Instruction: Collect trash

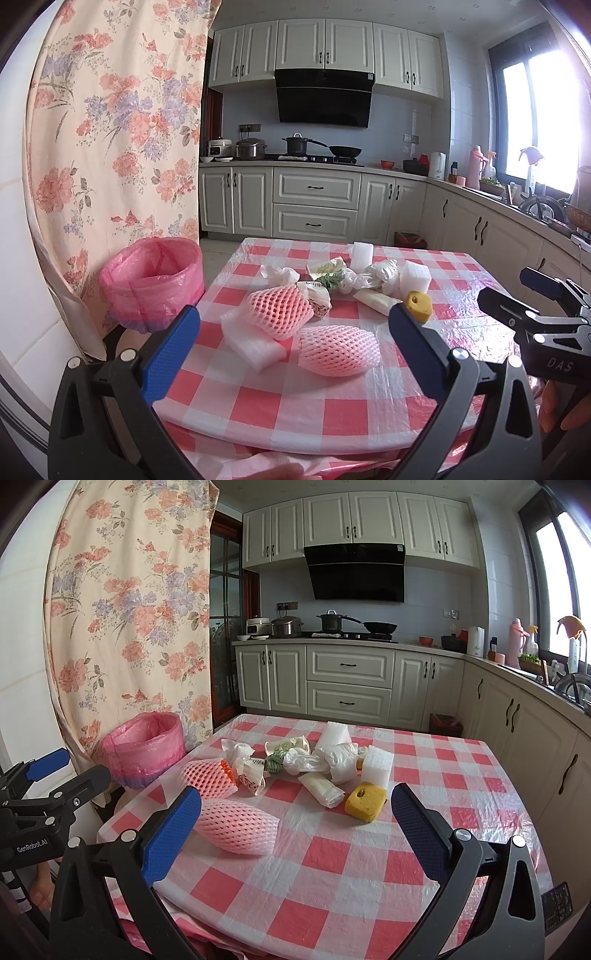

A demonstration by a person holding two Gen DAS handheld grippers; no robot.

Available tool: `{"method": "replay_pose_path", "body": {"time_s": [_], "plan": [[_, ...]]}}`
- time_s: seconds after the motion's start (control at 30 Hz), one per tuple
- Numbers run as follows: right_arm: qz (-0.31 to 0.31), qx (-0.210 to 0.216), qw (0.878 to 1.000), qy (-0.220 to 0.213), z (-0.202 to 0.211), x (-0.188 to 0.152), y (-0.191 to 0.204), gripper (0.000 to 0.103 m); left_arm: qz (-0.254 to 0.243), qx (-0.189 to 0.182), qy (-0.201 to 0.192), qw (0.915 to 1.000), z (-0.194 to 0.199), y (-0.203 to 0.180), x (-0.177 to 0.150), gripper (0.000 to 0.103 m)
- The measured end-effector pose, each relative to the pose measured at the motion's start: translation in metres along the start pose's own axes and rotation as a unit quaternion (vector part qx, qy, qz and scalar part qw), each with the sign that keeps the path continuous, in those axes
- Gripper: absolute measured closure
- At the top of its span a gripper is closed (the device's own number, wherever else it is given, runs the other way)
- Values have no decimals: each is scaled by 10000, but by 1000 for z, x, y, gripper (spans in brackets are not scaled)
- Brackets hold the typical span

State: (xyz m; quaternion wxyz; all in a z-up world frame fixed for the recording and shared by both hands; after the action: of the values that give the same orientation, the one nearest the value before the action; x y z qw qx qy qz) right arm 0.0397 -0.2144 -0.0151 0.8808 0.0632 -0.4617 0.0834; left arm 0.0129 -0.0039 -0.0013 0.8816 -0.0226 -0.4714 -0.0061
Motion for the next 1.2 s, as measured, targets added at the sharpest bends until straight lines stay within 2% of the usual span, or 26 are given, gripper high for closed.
{"method": "replay_pose_path", "body": {"time_s": [0.4, 0.73, 0.97, 1.2], "plan": [[-50, -9, 10000, -2, -3, -1, -5, 7, 54, 15, 105, 9999, -5, 3, -4, 4], [-85, 63, 9998, 149, -29, -11, -3, 7, 5, 52, 189, 9998, -16, 9, -4, 4], [53, 251, 9984, 508, -70, -25, 11, 7, -130, 116, 461, 9988, -40, 29, 1, 4], [519, 368, 9929, 1008, -122, -43, 38, 7, 133, 7, 729, 9973, -86, 66, 1, 5]]}}
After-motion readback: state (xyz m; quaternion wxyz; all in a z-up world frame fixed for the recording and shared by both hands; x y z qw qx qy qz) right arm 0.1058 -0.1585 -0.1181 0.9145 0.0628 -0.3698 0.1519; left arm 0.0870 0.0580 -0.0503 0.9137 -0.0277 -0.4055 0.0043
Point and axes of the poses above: each gripper's, at about its wrist camera, not at the fingertips, and z roughly against the way its jaws point, y to its left, x to its top, the point moved 3 cm from there along -z, roughly the way its jaws point, and after that the axes turned 11 degrees about y, right-handed, at the moved point
